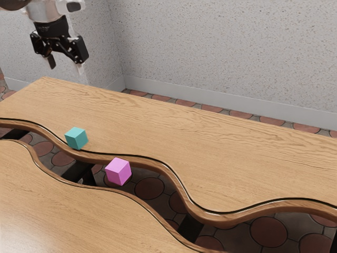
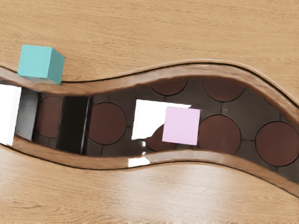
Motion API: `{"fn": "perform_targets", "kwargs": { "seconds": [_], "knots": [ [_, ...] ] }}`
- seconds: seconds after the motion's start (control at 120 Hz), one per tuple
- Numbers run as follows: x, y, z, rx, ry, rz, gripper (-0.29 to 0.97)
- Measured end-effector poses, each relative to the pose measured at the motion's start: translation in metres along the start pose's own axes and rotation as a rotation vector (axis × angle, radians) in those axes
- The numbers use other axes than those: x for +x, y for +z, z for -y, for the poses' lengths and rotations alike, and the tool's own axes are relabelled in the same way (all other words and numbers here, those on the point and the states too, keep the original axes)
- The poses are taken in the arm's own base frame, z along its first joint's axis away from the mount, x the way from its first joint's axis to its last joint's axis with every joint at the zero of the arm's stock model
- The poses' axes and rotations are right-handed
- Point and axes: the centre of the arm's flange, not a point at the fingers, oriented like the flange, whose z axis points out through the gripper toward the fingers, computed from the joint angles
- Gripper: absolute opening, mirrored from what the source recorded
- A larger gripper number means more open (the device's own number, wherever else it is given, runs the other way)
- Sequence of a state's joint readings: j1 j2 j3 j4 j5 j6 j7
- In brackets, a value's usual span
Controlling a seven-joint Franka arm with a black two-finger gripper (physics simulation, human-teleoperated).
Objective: Pick up the blue block with one arm, and put the blue block on the pink block with one arm
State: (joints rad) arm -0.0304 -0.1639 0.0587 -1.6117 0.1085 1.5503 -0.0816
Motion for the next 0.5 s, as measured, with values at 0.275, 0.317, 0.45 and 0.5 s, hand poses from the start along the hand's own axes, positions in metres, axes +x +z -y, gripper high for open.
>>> {"fn": "perform_targets", "kwargs": {
  "seconds": [0.275, 0.317, 0.45, 0.5],
  "knots": [
    [-0.054, 0.112, 0.123, 0.017, -0.287, 0.172, 0.68],
    [-0.044, 0.145, 0.128, 0.018, -0.298, 0.201, 0.68],
    [-0.003, 0.249, 0.145, 0.022, -0.318, 0.251, 0.68],
    [0.010, 0.273, 0.149, 0.024, -0.320, 0.245, 0.68]
  ]
}}
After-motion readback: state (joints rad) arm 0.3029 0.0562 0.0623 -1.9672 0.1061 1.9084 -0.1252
